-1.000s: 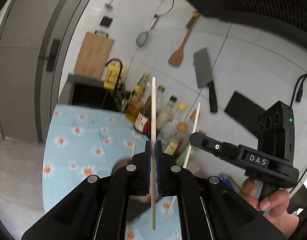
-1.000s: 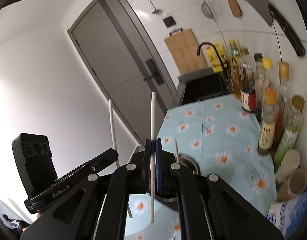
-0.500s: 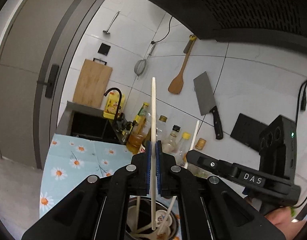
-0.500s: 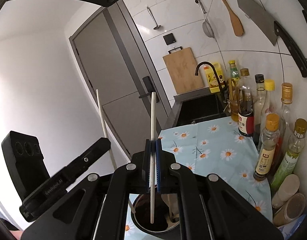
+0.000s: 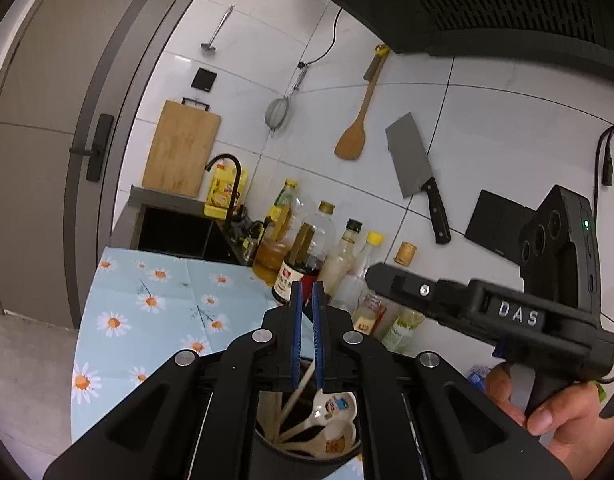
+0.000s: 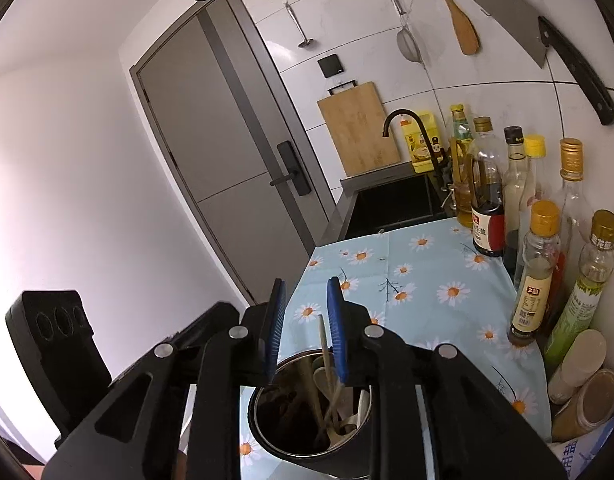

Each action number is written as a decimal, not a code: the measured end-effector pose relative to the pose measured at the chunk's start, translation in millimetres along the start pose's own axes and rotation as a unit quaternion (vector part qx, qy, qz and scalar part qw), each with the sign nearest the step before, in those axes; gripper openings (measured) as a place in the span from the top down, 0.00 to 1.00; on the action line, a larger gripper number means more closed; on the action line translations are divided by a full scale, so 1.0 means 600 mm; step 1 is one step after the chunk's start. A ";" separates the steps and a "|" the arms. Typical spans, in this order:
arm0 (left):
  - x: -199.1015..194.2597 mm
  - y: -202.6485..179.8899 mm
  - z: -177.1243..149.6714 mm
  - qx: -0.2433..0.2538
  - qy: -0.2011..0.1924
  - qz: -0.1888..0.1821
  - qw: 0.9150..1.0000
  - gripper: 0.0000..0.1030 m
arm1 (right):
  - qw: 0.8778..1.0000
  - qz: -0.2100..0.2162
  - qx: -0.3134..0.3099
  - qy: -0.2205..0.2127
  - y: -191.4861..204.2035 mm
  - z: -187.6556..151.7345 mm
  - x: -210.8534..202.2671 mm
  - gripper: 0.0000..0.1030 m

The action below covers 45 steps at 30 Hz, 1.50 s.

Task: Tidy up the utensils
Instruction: 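Move both grippers back down to the remaining chopsticks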

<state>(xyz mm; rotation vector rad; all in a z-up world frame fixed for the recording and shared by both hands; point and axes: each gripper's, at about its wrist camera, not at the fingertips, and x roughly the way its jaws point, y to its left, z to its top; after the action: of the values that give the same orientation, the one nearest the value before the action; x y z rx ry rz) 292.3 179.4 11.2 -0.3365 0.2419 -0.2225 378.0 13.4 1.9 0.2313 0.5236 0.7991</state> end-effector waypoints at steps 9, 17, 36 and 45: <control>-0.026 -0.001 0.001 -0.006 0.004 0.003 1.000 0.81 | 1.000 -0.005 -0.003 0.005 0.011 -0.003 -0.027 0.77; -0.068 -0.012 0.001 -0.007 0.018 0.013 1.000 0.77 | 0.999 -0.019 -0.009 0.031 0.017 -0.024 -0.075 0.74; -0.157 -0.037 -0.068 -0.015 0.117 0.008 0.993 0.64 | 0.979 -0.065 0.065 0.183 -0.002 -0.137 -0.124 0.46; -0.173 -0.037 -0.141 -0.027 0.196 0.016 0.980 0.64 | 0.916 -0.137 0.105 0.363 -0.029 -0.260 -0.060 0.45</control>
<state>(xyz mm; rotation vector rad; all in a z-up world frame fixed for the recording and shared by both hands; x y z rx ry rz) 167.2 160.1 -38.2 -0.3413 0.6434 -0.2494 285.4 -24.4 -124.6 0.0463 1.3196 0.5336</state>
